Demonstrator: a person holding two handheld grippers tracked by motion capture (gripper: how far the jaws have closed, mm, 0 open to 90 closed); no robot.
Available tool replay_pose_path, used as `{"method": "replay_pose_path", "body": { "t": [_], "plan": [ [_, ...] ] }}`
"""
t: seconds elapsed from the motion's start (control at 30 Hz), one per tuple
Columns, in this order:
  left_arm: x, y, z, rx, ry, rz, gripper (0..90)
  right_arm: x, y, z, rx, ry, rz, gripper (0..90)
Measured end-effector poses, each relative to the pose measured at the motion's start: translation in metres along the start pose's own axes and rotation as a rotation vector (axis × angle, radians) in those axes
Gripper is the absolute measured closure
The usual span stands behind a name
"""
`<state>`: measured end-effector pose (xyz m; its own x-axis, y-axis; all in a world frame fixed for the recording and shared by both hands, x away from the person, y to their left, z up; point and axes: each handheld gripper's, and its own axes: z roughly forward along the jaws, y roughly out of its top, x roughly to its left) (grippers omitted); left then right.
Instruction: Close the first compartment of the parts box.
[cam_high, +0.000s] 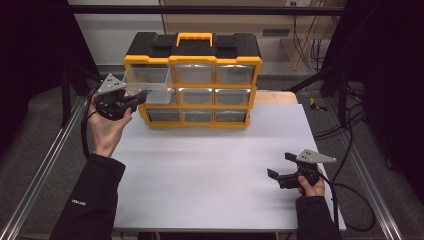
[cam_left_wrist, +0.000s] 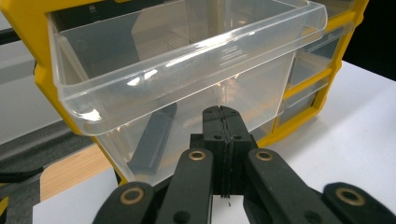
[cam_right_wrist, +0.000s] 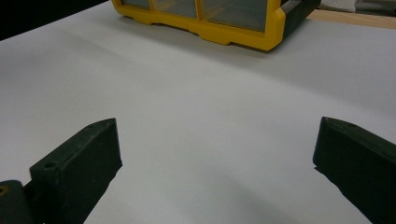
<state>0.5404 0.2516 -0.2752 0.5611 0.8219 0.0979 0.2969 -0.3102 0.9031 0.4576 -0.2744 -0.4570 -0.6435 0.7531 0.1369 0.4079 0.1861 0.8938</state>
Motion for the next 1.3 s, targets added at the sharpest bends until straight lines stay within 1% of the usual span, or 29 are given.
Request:
{"method": "replay_pose_path", "body": {
  "t": [0.13, 0.33, 0.57, 0.67, 0.77, 0.93, 1.1, 1.3],
  "plan": [
    [0.001, 0.002, 0.003, -0.007, -0.001, -0.004, 89.6, 0.000, 0.000, 0.000, -0.001, 0.000, 0.000, 1.1],
    [0.005, 0.005, 0.008, 0.001, 0.007, -0.002, 89.6, 0.000, 0.000, 0.000, -0.001, 0.000, 0.000, 1.1],
    [0.008, 0.007, 0.012, -0.002, 0.005, -0.004, 89.6, 0.000, 0.000, 0.000, -0.001, -0.001, 0.000, 1.1],
    [0.010, 0.008, 0.014, -0.005, -0.001, -0.011, 89.6, 0.000, 0.000, 0.000, -0.001, -0.001, 0.000, 1.1],
    [0.011, 0.008, 0.016, -0.005, 0.000, -0.008, 89.6, 0.000, 0.000, -0.001, -0.002, -0.001, -0.004, 1.1],
    [0.013, 0.009, 0.018, -0.006, 0.004, -0.006, 89.6, 0.000, 0.000, -0.001, 0.000, 0.000, -0.001, 1.1],
    [0.013, 0.011, 0.021, -0.003, 0.018, -0.002, 89.6, 0.000, 0.000, -0.001, -0.001, 0.000, 0.001, 1.1],
    [0.015, 0.012, 0.025, -0.004, 0.023, 0.003, 89.6, 0.000, 0.000, -0.001, -0.001, 0.000, 0.001, 1.1]
  ]
}}
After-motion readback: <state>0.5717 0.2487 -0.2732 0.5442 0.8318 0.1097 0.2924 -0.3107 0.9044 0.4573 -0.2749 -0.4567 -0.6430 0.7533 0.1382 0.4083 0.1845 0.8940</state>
